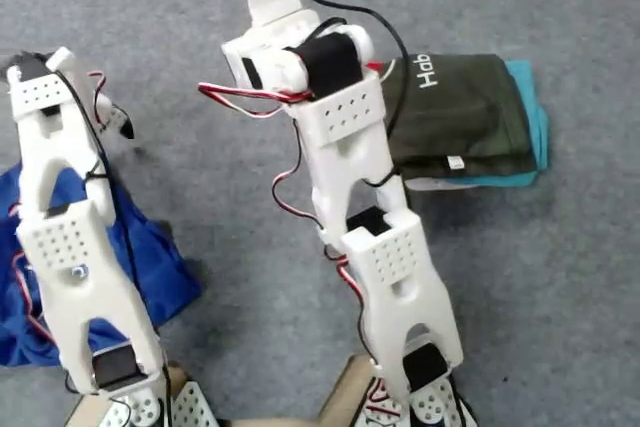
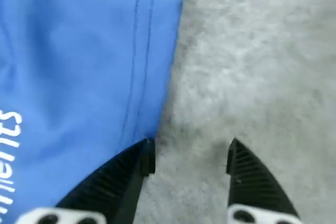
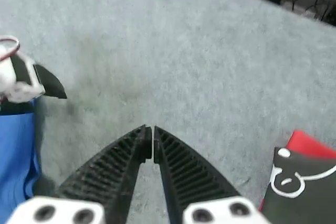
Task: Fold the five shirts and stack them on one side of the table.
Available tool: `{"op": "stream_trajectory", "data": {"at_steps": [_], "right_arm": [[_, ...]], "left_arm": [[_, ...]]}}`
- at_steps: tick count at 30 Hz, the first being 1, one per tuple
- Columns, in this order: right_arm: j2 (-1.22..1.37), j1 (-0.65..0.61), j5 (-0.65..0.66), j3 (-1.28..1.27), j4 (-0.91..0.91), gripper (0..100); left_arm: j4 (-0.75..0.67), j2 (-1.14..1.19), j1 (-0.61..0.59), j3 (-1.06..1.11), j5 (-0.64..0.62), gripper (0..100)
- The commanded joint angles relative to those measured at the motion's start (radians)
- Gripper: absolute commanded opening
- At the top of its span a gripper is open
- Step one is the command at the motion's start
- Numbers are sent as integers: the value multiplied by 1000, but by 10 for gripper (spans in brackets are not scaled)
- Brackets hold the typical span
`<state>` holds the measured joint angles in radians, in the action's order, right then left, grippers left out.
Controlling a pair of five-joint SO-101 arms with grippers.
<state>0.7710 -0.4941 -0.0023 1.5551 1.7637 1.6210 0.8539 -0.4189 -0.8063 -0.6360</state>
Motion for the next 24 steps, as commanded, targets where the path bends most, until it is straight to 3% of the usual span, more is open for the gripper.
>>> {"op": "stream_trajectory", "data": {"at_steps": [1,5,12,16,21,24], "right_arm": [[-67,15,21,-54,3,15],[-67,17,69,-94,3,15],[-61,64,72,-97,2,15],[-61,100,72,-97,2,15],[-61,107,72,-99,2,15],[-62,109,143,-99,3,15]], "left_arm": [[127,124,-18,-285,-15,166],[140,222,-65,-395,124,20],[141,118,-82,-260,331,28],[143,-109,-81,-18,440,28],[140,-468,-120,467,588,29],[92,-637,-177,693,651,29]]}}
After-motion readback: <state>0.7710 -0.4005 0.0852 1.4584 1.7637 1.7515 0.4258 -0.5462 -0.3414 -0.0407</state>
